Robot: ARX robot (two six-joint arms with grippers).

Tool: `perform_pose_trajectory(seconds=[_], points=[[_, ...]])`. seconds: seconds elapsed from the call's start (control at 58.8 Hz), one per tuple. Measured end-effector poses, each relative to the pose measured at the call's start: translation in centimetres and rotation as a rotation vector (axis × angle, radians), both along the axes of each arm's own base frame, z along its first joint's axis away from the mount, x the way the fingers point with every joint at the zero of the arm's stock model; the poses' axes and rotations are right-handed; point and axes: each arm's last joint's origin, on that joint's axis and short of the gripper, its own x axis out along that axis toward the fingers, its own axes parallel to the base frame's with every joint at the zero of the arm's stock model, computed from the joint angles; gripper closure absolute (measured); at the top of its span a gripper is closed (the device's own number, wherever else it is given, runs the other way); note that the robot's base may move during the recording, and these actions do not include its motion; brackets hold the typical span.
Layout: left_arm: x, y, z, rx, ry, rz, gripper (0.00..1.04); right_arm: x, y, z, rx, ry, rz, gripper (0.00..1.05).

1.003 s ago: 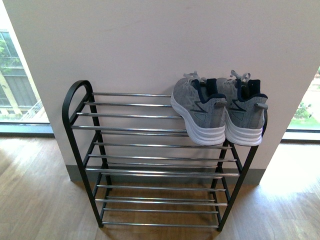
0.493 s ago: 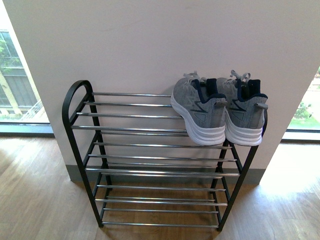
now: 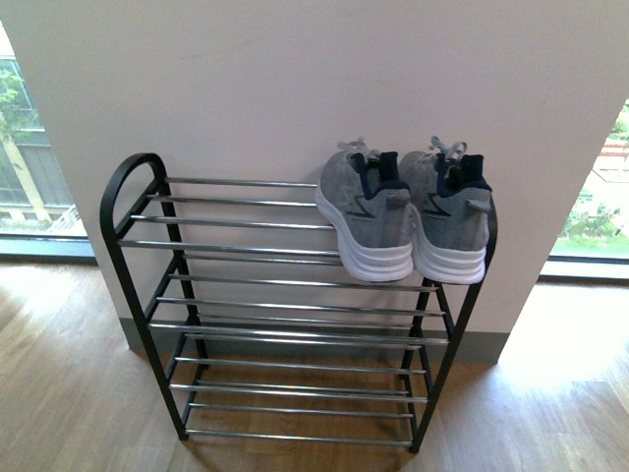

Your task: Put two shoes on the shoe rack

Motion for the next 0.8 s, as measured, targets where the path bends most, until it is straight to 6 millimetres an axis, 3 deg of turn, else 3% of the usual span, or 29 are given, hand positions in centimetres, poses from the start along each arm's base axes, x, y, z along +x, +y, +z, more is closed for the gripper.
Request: perform_pose_trajectory(seconds=[0.799], points=[[0.00, -0.01, 0.00, 0.001, 0.000, -0.004, 0.09, 0.00, -0.01, -0.02, 0.000, 0.002, -0.006, 0.09]])
